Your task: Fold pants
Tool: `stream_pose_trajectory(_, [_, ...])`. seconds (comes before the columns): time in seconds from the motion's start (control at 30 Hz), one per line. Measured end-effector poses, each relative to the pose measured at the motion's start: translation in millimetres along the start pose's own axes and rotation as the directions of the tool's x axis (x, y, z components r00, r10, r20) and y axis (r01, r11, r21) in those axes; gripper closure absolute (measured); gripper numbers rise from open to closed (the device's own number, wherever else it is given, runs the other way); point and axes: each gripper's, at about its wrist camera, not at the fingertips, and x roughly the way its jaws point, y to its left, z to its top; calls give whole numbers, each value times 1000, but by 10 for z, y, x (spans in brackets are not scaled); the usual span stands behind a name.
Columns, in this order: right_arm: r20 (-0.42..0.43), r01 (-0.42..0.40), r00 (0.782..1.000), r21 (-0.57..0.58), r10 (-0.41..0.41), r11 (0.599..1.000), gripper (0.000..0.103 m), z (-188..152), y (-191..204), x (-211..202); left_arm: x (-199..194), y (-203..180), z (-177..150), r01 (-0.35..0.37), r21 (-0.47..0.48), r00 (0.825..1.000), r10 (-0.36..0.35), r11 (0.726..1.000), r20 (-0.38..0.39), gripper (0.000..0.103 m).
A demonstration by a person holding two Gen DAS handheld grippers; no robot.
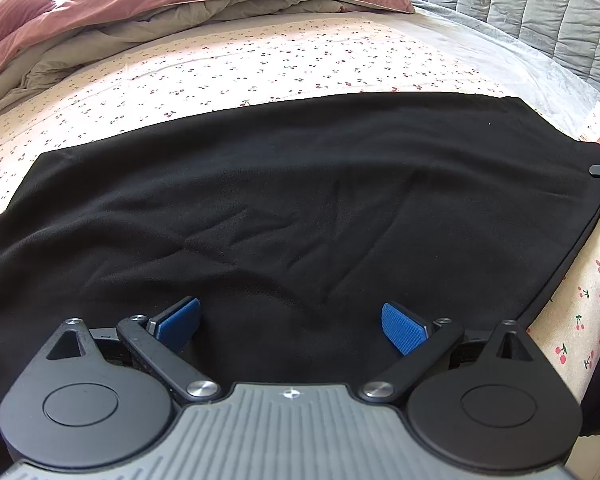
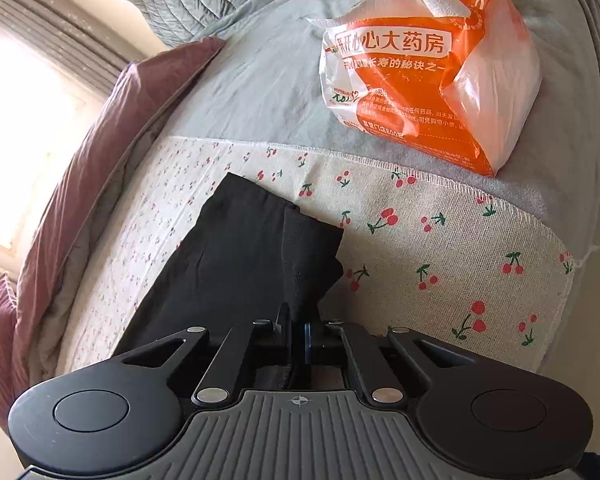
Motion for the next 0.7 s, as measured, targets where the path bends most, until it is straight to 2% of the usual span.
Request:
stream_pose_trajectory(0.17, [12,-12,1000,-18,12,1000,99,14,43,-29,9,11,8,2,1,1000,-2,1000,0,10])
stream_pose_trajectory(0.2, [11,-10,1000,-22,11,1000,98,17,47,-23,12,10,9,1,2,1000,-1,1000,0,10])
stream_pose_trajectory(0.23, [2,-7,1000,-13,7,1000,89,18,36,2,12,9,5,0,2,1000,0,1000,0,10])
stream_pose_trajectory(0.3, [-17,14,1000,30,-13,999,87,14,-39,80,14,3,7,-1,3,1000,1,1000,1,9])
stream_pose_trajectory(0.43, [-25,-43,999,143,47,989,87,39,-208,115,13,-2,2,-2,4,1000,2,1000,2,9])
stream_pose_trajectory(0.53, [-23,-59,998,198,64,979,92,33,-282,145,12,-1,2,-1,3,1000,1,1000,1,9])
stream_pose_trajectory(0.6, [17,-64,998,184,62,981,95,38,-236,75,8,9,5,2,0,1000,-2,1000,0,9])
stream_pose_trajectory(0.7, [119,-95,989,48,89,994,98,3,28,-120,8,13,0,2,1,1000,-2,1000,1,9])
